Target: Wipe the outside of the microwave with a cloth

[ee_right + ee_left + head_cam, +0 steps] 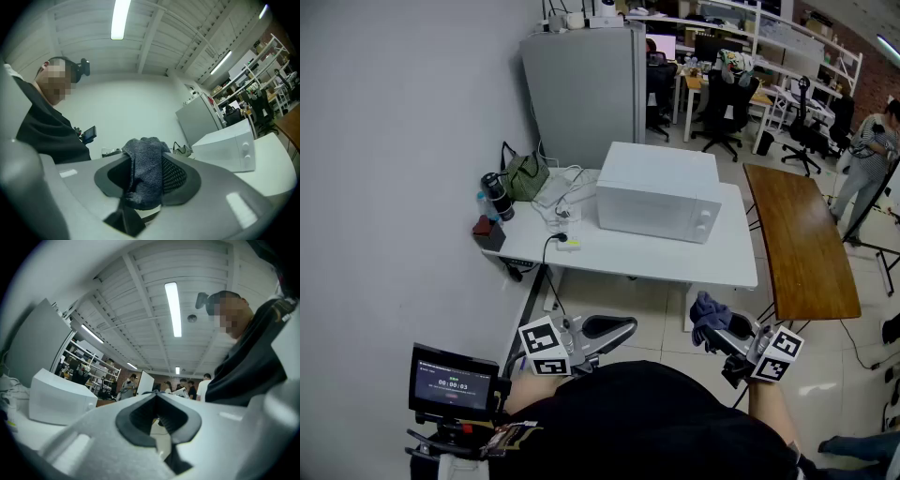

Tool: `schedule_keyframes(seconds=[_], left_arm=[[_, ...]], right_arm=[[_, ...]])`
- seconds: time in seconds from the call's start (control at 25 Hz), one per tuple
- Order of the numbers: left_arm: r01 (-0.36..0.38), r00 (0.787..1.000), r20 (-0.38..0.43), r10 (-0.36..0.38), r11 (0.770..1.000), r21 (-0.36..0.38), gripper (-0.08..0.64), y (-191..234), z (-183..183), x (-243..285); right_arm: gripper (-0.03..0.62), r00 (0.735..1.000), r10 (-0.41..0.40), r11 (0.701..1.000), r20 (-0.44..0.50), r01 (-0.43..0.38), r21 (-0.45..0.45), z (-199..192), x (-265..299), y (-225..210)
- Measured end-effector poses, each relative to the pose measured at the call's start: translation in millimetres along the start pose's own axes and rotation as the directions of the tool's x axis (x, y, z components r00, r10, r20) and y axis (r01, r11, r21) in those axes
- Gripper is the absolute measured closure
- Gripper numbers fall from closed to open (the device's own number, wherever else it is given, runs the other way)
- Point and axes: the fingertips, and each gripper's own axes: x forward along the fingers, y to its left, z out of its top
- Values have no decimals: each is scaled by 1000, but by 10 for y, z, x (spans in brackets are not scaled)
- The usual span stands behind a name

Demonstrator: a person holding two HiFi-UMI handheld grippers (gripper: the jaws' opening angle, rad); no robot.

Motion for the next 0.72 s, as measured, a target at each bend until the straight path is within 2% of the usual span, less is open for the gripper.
schedule_keyframes(seconds=[0.2,0.4,0.48,0.72], left_arm=[[31,999,-11,-31,999,11,557,53,90,170],[-9,1000,14,10,1000,-5,557,205,56,24],[-6,1000,27,6,1000,-10,557,570,81,-58],[38,998,50,-38,999,6,557,2434,507,-664]], right_arm=[[440,1000,-10,999,-18,9,-44,82,-4,-115],[440,999,9,999,-40,-11,-52,25,164,-212],[440,998,5,998,-63,-9,-65,35,488,-461],[439,989,-81,986,-126,61,-153,330,2296,-1557]])
